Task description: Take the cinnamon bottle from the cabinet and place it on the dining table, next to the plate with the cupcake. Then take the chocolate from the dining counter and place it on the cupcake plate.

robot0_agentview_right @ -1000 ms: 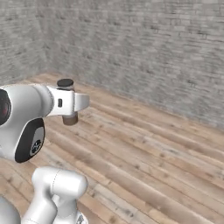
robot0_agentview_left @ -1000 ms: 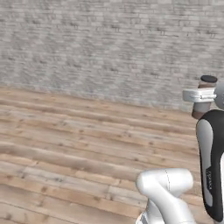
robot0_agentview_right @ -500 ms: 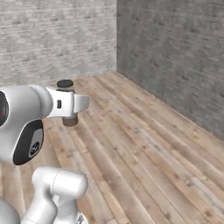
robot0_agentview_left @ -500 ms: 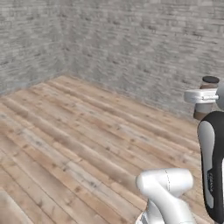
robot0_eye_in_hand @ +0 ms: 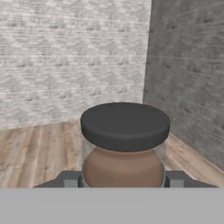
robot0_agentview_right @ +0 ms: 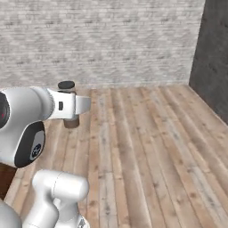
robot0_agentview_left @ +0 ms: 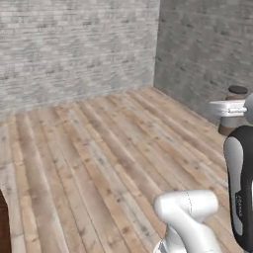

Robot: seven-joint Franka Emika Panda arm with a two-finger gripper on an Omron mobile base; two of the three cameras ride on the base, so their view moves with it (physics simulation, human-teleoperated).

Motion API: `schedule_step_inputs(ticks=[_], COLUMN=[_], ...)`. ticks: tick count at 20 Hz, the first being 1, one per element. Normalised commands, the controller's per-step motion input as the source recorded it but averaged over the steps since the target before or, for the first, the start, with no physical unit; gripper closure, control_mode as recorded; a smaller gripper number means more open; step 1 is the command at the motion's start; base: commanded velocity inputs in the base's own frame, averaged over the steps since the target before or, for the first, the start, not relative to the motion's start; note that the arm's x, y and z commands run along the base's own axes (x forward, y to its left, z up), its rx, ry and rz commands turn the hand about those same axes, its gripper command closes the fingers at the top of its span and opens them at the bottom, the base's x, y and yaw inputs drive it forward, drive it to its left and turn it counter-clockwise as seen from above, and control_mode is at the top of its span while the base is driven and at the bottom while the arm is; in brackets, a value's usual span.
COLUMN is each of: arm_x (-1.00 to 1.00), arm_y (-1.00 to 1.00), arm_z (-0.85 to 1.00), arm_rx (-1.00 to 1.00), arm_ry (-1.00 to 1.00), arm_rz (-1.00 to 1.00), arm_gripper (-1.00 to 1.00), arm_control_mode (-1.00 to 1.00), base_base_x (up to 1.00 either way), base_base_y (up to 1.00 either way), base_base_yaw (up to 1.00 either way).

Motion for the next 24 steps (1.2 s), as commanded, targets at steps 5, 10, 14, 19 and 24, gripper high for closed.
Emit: schedule_step_inputs(ticks=[5, 10, 14, 19, 24], arm_x=[0.00, 0.00, 0.00, 0.00, 0.00], arm_y=[0.00, 0.00, 0.00, 0.00, 0.00], arm_z=[0.00, 0.00, 0.00, 0.00, 0.00], arm_rx=[0.00, 0.00, 0.00, 0.00, 0.00], arm_ry=[0.00, 0.00, 0.00, 0.00, 0.00], arm_rz=[0.00, 0.00, 0.00, 0.00, 0.00], arm_gripper=[1.00, 1.00, 1.00, 1.00, 1.00], arm_control_mode=[1.00, 1.00, 1.00, 1.00, 1.00], base_base_x=[1.00, 1.00, 1.00, 1.00, 1.00], base_base_y=[-0.15, -0.14, -0.15, -0.23, -0.29], base_base_yaw=[0.58, 0.53, 0.49, 0.47, 0.45])
